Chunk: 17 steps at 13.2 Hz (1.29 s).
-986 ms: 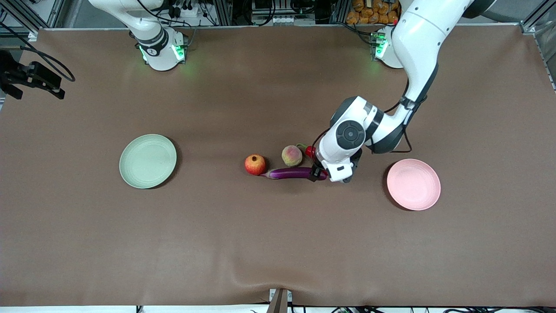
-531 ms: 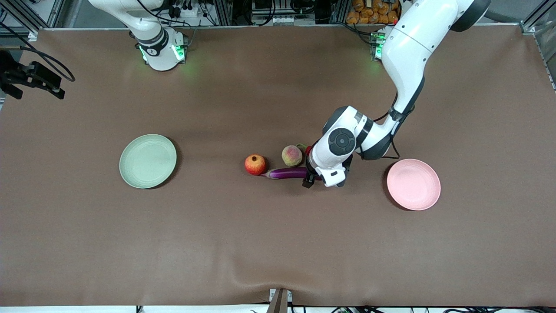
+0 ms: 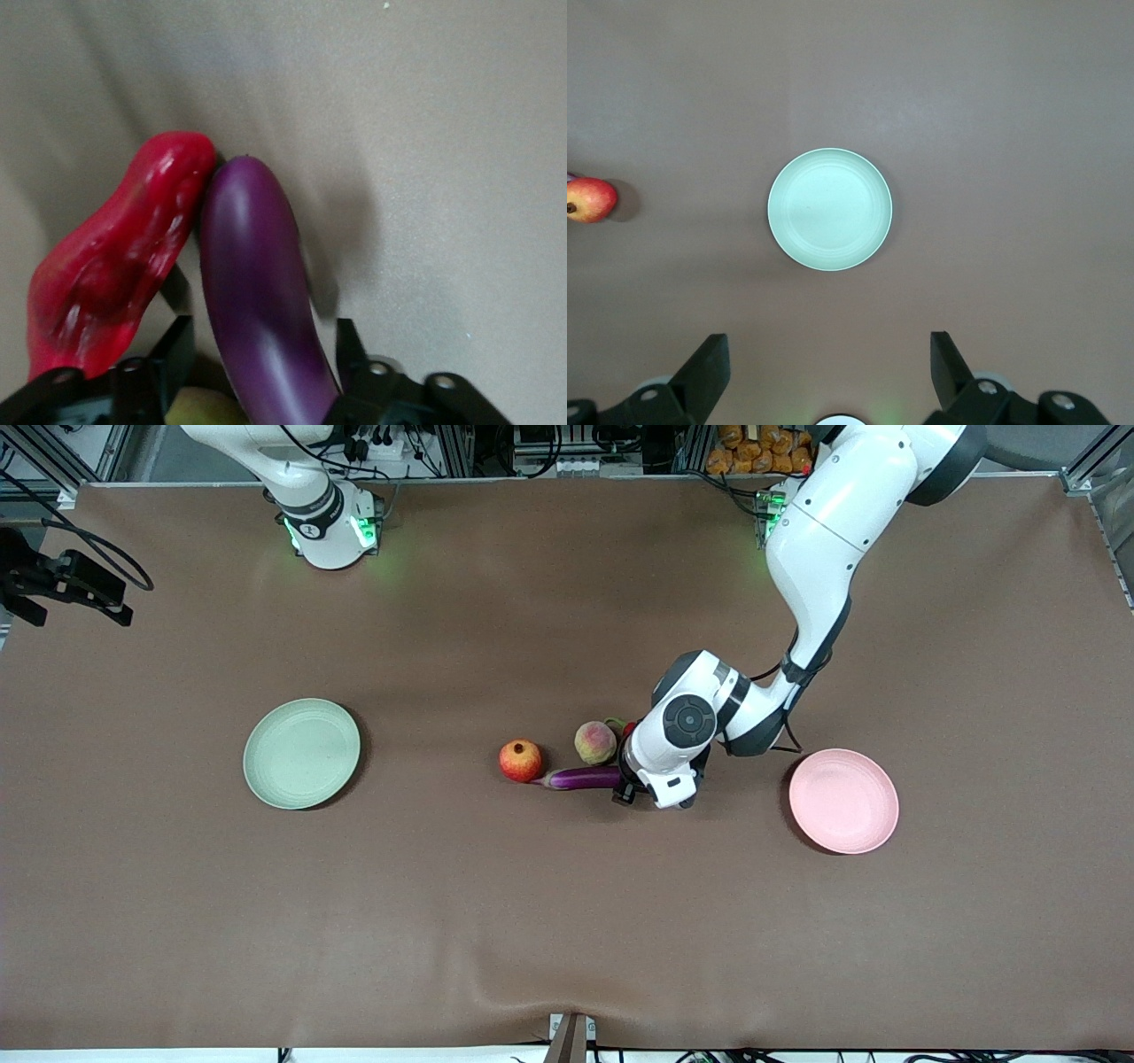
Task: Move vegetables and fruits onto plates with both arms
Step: 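Carry the eggplant to the pink plate while the right gripper reaches the apple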
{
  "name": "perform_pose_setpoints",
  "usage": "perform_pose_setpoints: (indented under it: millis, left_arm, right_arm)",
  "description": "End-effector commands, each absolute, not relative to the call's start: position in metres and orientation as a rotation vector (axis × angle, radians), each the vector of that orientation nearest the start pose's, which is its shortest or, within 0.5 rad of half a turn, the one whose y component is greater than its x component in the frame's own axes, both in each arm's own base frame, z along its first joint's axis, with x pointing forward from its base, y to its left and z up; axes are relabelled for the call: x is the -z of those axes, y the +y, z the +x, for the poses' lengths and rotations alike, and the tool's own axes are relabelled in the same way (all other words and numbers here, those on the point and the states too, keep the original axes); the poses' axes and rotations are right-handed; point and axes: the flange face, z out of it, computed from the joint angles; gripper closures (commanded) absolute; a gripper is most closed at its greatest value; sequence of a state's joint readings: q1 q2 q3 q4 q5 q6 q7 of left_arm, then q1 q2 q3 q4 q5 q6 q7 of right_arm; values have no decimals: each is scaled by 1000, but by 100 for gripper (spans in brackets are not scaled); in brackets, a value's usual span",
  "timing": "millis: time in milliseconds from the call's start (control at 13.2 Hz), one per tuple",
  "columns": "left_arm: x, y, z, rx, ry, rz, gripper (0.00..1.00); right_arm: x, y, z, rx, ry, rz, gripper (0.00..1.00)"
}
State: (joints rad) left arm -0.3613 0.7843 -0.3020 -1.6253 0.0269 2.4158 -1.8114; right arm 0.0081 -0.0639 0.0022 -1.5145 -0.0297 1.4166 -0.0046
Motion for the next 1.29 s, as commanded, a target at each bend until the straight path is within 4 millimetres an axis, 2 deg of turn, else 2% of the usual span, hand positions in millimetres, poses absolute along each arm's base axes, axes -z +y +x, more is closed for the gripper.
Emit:
perform_pose_setpoints:
  millis: [0,76,152,379,455,531,606,682,758,910,986,1137,1213]
  left_arm:
    - [-186,-394,584,-243,-1936,-2626,100]
    - [-188,-383,593,-258,-1978,-2603,100]
    - [-198,-381,601,-251,-2001,-2614,100]
    - [-239,-396,618,-243,-2065,-2661,100]
    - [-257,-396,621,-214,-2060,-2685,100]
    - [-264,-390,622,-203,-2021,-2686,100]
    - [-279,-387,622,-146,-1906,-2747,100]
    - [-291,-381,621,-124,-1828,-2775,100]
    - [-308,-374,622,-108,-1744,-2812,100]
    - [-333,-332,633,-113,-1596,-2844,100]
    - [-339,-305,639,-149,-1518,-2845,100]
    - [-347,-261,644,-227,-1356,-2860,100]
    - [-343,-246,641,-281,-1269,-2855,100]
  right_arm:
    - [-674,-4,519,-64,-26,-3173,0]
    - [-675,-4,519,-61,-26,-3173,0]
    - [-674,-4,519,-64,-26,-3173,0]
    - [-675,-3,519,-61,-26,-3173,0]
    - [-674,-3,519,-64,-17,-3173,0]
    - [-674,-3,520,-64,-14,-3175,0]
    - [-670,-4,523,-73,-12,-3175,0]
    - [-659,-3,531,-96,-22,-3189,0]
    - [-632,-1,550,-169,-47,-3193,0]
    - [-621,-2,563,-187,-45,-3192,0]
    - [-608,-1,572,-197,-48,-3205,0]
    - [-587,1,583,-245,-41,-3201,0]
    - [-575,12,591,-247,-56,-3204,0]
